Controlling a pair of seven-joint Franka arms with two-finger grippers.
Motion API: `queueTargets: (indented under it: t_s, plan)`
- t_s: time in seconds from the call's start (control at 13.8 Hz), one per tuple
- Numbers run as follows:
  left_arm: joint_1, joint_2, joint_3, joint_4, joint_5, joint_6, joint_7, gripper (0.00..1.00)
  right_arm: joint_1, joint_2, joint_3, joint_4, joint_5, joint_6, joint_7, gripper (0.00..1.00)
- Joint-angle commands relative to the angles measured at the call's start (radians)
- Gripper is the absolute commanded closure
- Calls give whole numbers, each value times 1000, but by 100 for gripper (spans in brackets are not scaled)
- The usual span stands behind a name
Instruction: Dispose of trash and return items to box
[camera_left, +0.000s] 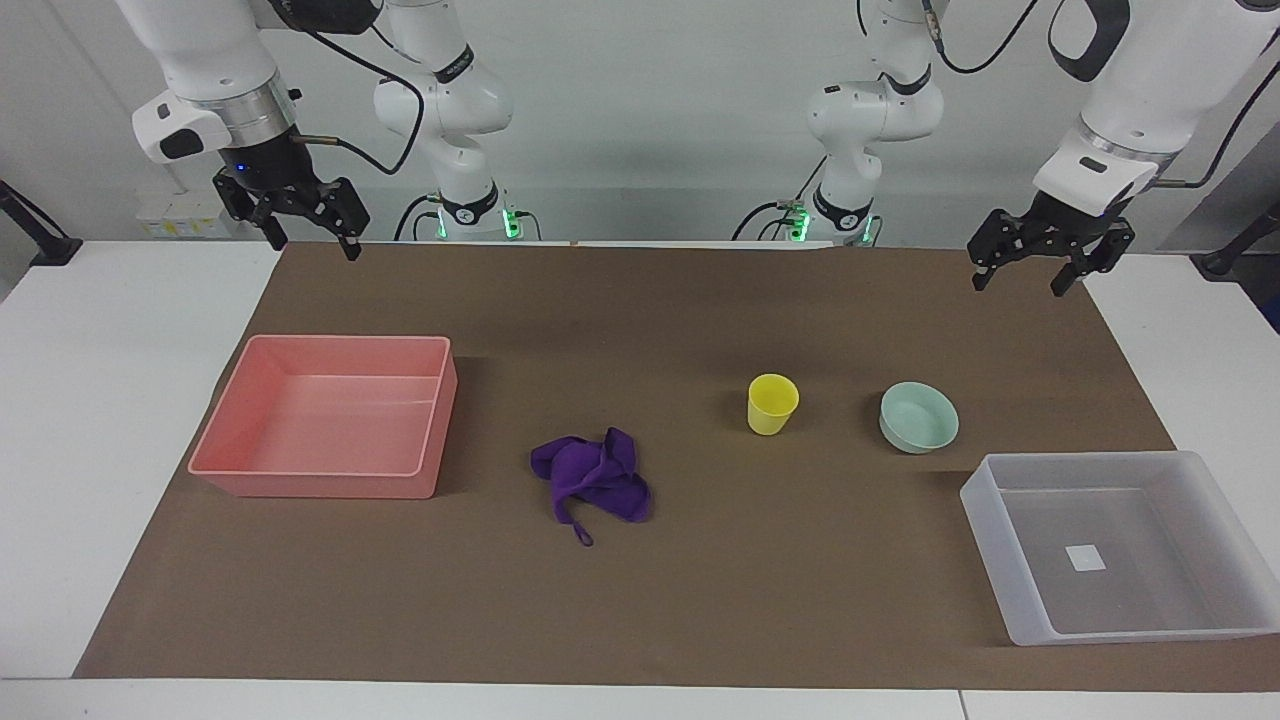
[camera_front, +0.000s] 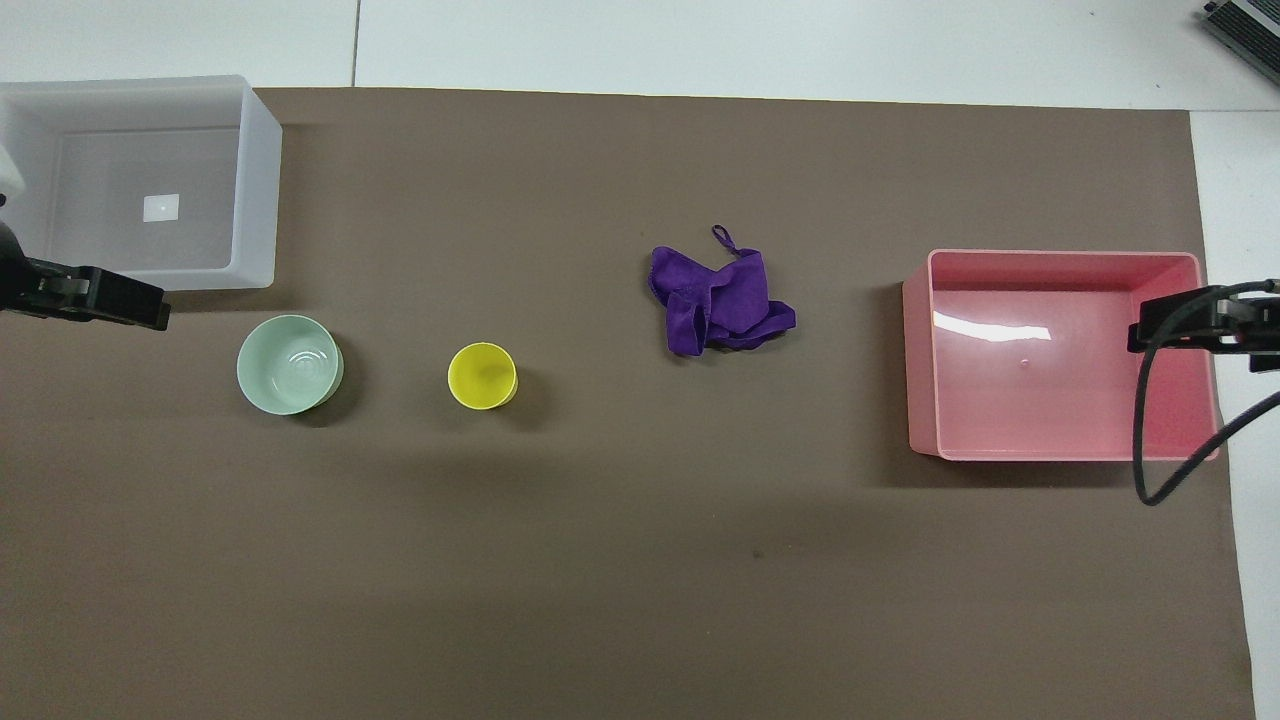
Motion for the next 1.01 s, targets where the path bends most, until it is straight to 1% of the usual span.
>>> queueTargets:
  t_s: [0.0, 0.22, 0.29, 0.51, 0.72, 0.94]
  plan:
    - [13, -34, 3, -35, 4, 9, -4, 0, 3, -14, -1, -9, -2, -6, 11, 0]
    - [31, -32, 5, -48, 4, 52, -1, 0, 5, -14, -1, -15, -2, 9, 23, 0]
    - [36, -35, 5, -68, 4, 79, -1, 0, 5, -15, -1, -28, -2, 29, 21, 0]
    - [59, -36, 5, -137, 4, 164, 3, 0, 3, -17, -1, -32, -1, 35, 20, 0]
    - [69, -36, 5, -241, 4, 271, 6, 0, 5, -18, 1, -37, -1, 35, 20, 0]
    - [68, -37, 5, -395, 4, 418, 3, 0, 5, -21, -1, -37, -2, 13, 15, 0]
